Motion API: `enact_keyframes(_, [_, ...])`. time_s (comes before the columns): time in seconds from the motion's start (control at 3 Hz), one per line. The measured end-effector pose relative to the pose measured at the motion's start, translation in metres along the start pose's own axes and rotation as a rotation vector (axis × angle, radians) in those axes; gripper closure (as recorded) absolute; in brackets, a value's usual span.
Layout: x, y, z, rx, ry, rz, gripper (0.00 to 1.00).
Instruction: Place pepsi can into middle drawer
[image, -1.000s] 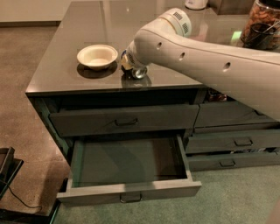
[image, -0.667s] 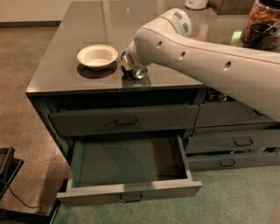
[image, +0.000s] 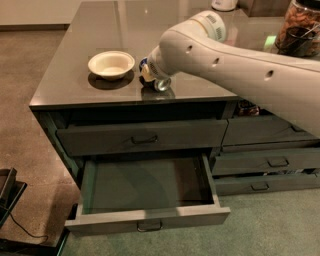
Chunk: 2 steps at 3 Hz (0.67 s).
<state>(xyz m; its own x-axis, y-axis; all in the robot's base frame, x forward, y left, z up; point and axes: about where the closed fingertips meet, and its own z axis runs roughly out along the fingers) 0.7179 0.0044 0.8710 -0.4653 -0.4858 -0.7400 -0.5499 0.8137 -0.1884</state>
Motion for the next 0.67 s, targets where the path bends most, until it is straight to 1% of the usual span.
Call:
enact_keyframes(0.33, [0.005,-0.006,-0.018,-0.078,-0.041,0.008,1.0])
enact_keyframes(0.67, [0.013,-0.014,-0.051,-0.193,-0.063,0.052,1.0])
